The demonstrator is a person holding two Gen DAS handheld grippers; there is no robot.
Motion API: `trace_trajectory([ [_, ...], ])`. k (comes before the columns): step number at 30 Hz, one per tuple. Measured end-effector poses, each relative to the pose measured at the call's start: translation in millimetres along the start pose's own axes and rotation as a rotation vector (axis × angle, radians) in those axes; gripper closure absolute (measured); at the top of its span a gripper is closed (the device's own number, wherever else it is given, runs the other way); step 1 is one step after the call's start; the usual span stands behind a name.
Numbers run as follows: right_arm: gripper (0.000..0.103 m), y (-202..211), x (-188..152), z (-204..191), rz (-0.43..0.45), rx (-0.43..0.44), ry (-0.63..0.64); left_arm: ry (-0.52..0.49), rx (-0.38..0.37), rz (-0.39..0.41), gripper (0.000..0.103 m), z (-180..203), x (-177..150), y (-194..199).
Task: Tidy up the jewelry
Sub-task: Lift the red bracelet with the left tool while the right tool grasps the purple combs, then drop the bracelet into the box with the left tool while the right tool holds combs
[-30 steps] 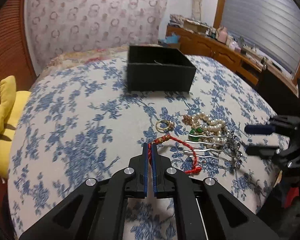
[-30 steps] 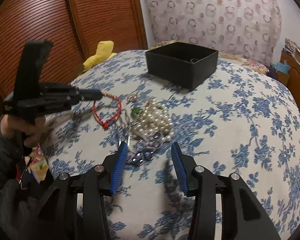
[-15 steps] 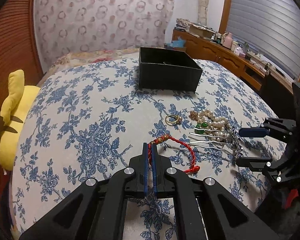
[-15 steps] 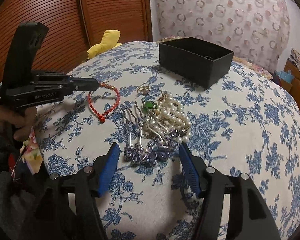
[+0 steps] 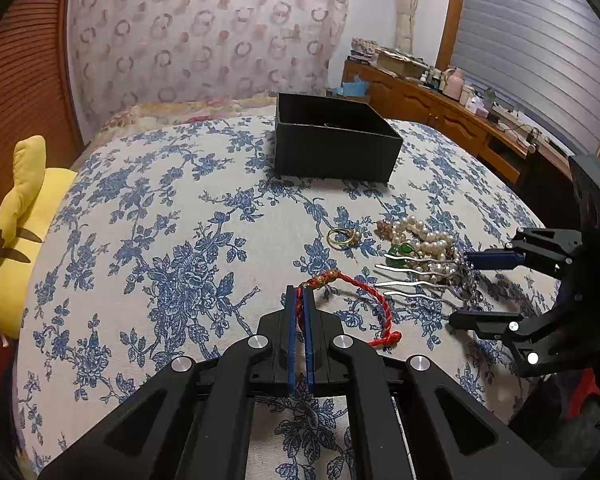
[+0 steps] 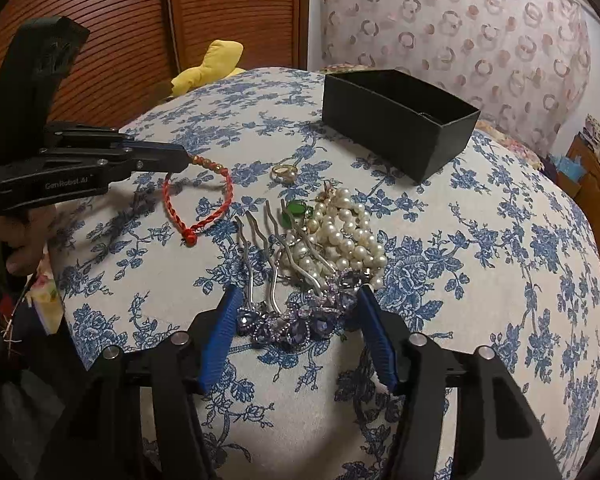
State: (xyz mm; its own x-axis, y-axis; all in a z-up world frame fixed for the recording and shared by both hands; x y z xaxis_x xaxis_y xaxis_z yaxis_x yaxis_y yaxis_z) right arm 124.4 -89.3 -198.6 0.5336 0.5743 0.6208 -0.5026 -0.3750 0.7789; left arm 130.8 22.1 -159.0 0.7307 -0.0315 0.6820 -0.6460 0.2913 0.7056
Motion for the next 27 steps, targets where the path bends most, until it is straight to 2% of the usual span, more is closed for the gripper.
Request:
trace_trajectory([
  [10, 0.042, 22.2, 2.7, 3.0, 0.064, 0.014, -0.013, -0.008, -0.012, 0.048, 0.101, 7.6, 17.9, 11.8],
  [27, 0.042, 56.3, 31.3, 47.7, 0.161, -0.054, -0.046, -0.061, -0.015, 0.164, 0.101, 34.3, 87.7, 25.2],
])
Point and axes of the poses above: each gripper's, at about its wrist camera, not at the fingertips, and y roughly against the way its jaws point, z to its right, x to its top, the point moved 7 cm from there along -y, roughly the way its jaws point, and after that the axes turned 7 degrees about y, right-handed, at the moved point
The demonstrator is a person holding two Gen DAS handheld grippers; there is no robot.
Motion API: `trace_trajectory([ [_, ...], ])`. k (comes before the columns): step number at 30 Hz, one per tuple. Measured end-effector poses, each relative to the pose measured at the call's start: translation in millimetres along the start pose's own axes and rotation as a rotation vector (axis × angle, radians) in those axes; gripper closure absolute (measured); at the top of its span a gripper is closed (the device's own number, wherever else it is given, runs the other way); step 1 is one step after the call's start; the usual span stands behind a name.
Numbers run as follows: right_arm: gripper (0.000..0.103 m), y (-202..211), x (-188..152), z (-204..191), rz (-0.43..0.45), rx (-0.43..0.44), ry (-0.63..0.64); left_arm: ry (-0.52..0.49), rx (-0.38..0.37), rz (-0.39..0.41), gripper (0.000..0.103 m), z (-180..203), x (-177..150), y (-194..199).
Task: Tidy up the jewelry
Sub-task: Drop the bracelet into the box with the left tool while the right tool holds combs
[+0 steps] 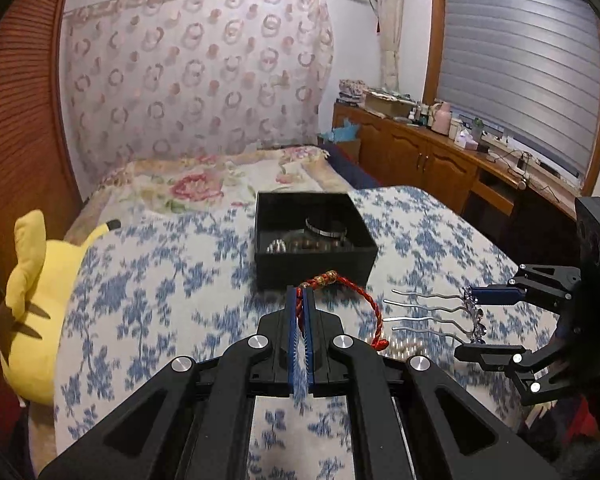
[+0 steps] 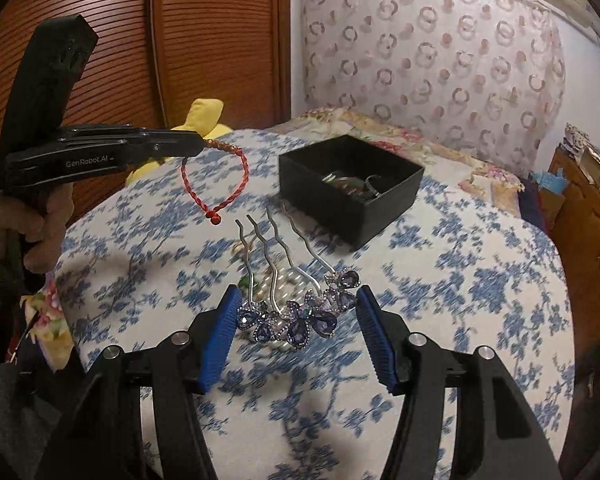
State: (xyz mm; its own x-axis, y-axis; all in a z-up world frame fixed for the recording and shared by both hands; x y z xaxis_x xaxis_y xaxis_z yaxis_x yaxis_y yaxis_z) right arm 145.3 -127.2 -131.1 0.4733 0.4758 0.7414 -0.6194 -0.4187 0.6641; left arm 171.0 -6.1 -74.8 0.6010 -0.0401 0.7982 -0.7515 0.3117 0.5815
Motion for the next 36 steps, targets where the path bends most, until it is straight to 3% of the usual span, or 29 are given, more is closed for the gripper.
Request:
trace_trajectory([
  [18, 0.042, -20.3, 37.7, 62.2, 0.011, -0.081, -0.04, 0.042, 0.007, 0.012, 0.1, -10.1, 61.3, -63.0],
  [30, 0.042, -66.0, 74.0, 87.8, -0.031, -0.121, -0.019, 0.067, 0.031, -0.082, 0.1, -22.4, 64.4, -127.1],
  [33, 0.042, -79.1, 81.6, 89.9, -0.041, -0.114, -0.013, 0.077, 0.046, -0.077, 0.088, -27.0, 63.3, -127.7],
  [36, 0.042, -93.5, 87.5, 88.2, -0.057, -0.109, 0.009, 0.088, 0.047, -0.047, 0.064, -31.4, 63.1, -117.5],
])
Point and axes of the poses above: each gripper's, at about its wrist camera, not at the fingertips, and y roughly against the way its jaws point, z to its right, x to its top, the point moved 7 cm from there along -y, roughly the way its jaws point, and after that the axes turned 7 degrees about y, right-handed, at the moved point
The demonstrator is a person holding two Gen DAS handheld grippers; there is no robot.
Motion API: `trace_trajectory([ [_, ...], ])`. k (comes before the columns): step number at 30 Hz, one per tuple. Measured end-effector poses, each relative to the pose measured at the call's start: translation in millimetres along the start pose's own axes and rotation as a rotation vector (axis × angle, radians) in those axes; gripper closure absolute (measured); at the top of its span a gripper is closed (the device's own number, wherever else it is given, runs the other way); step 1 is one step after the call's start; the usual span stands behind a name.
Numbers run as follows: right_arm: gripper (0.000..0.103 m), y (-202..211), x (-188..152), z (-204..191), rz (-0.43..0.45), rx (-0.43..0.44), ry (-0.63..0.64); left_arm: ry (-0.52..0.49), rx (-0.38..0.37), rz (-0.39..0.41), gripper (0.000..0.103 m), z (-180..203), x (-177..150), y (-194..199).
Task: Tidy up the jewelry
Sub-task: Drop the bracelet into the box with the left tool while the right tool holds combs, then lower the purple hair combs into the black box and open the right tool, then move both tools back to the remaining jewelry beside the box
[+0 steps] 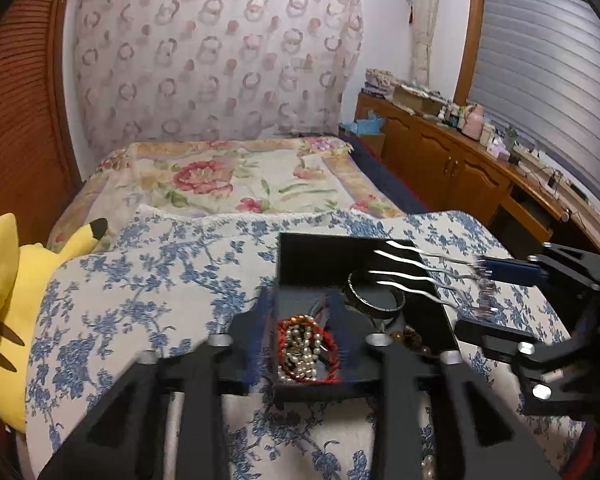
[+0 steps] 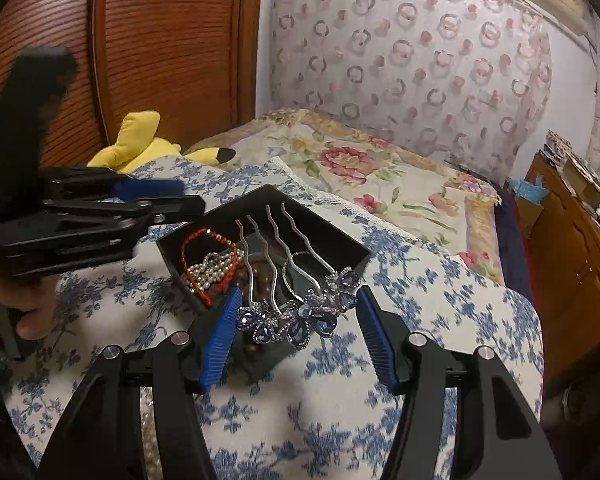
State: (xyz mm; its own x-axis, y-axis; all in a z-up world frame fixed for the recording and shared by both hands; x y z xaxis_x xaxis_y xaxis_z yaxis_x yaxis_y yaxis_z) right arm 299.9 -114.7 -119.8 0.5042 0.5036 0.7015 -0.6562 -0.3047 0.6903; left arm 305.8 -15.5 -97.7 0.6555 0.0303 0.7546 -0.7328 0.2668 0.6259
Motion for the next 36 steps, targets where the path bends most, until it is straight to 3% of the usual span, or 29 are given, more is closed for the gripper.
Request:
trace_trajectory([
  [5, 0.042, -29.7, 8.1, -4.9, -0.05, 0.008, 0.029, 0.016, 0.035, 0.039, 0.038, -18.5, -1.3, 17.9],
  [12, 0.042, -61.5, 21.1, -7.3, -0.111, 0.017, 0.044, 0.025, 0.07, 0.085, 0.019, -43.7, -0.9, 44.5],
  [20, 0.042, -80.6, 31.2, -11.6, -0.151, 0.008, 0.067, 0.031, 0.103, 0.1, 0.011, -63.3, -9.6, 59.2],
  [26, 0.041, -81.3, 31.9, -12.9, -0.143, 0.006, 0.057, 0.031, 0.097, 0.099, 0.01, -66.7, -20.3, 64.4],
  [31, 0.041, -65.2, 29.8, -12.5, -0.111, 0.011, 0.05, 0.035, 0.084, 0.077, 0.01, -65.0, -31.5, 67.7],
  [36, 0.041, -22.5, 19.4, -15.6, -0.027, 0.032, 0.026, 0.042, 0.061, 0.05, 0.01, -62.2, -53.3, 74.3],
])
Point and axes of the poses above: each gripper's, at about its wrist camera, not at the fingertips, and y roughly against the way its jaws point, z to its right, x to its top, the point moved 7 cm from there along -y, roughly the way its jaws point, and after that the axes turned 7 degrees about y, right-handed, at the moved point
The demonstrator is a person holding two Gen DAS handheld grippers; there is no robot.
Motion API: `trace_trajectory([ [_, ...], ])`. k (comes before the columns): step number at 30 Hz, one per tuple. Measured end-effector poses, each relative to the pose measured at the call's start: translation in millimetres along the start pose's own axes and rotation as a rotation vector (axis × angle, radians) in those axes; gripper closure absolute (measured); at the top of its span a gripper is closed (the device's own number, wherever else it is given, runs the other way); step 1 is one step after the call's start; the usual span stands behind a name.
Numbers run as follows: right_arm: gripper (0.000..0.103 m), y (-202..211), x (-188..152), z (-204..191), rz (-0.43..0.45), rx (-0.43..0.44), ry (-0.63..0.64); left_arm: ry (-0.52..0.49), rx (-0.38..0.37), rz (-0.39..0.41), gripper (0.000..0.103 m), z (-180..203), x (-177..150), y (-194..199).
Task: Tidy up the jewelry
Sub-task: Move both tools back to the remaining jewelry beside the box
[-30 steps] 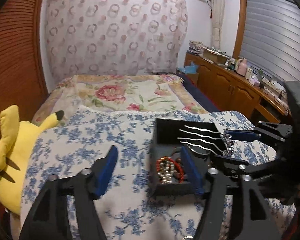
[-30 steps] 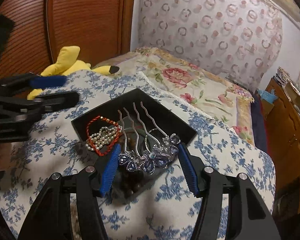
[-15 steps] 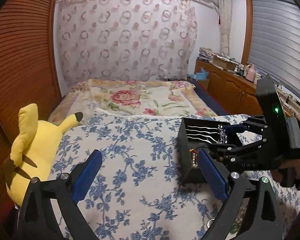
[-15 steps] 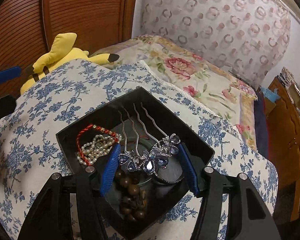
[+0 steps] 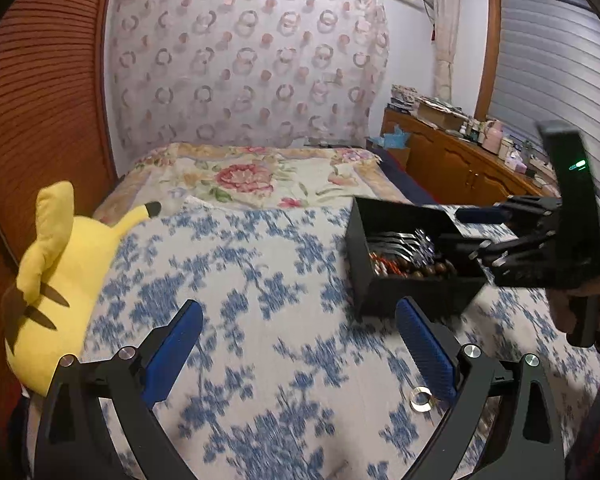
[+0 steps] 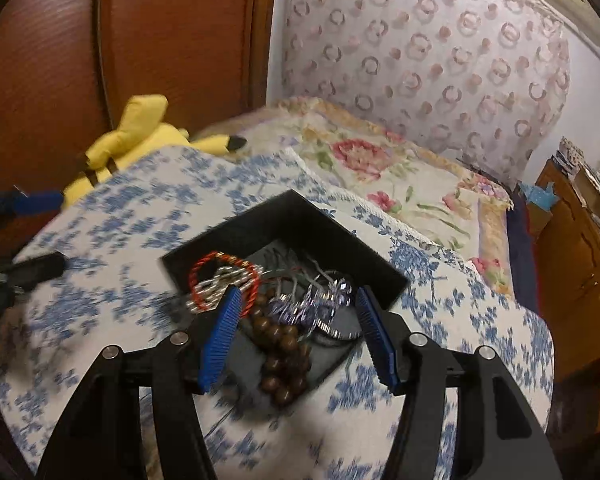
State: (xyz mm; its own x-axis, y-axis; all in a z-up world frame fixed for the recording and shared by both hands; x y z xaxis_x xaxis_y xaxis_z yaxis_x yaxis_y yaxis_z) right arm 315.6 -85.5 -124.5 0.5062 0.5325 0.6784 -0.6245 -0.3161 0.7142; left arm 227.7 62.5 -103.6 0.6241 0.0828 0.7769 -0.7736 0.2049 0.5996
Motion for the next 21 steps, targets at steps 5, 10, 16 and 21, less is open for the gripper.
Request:
trace_trajectory([
  [5, 0.041, 40.4, -22.3, -11.1, 0.068, 0.029, -0.021, 0.002, -0.025, -0.029, 0.01, 5.9, -20.1, 4.3],
  [10, 0.041, 64.4, -56.8, -24.6, 0.082, 0.061, -0.067, -0.038, -0.047, -0.059, 0.01, 21.5, -36.1, 5.7],
  [16, 0.041, 73.7, -96.0, -37.2, 0.067, 0.08, -0.119, -0.093, -0.087, -0.101, 0.01, 45.5, -53.7, 4.1],
  [21, 0.041, 73.6, -117.1, -49.4, 0.04, 0.084, -0.124, -0.142, -0.117, -0.14, 0.01, 68.6, -68.7, 0.4],
])
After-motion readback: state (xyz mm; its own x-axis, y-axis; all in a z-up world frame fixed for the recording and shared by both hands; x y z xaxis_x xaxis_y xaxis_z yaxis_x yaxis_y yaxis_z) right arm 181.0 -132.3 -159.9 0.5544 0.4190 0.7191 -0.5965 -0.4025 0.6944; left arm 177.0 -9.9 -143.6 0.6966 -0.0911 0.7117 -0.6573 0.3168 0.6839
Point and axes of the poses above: each gripper's, at about its wrist camera, not at the fingertips, and y roughly against the way its jaws point, z to its right, x to its top, the point moved 7 cm from there along -y, roughly the way its jaws point, and after that the axes turned 7 degrees about y, right-handed, at the moved point
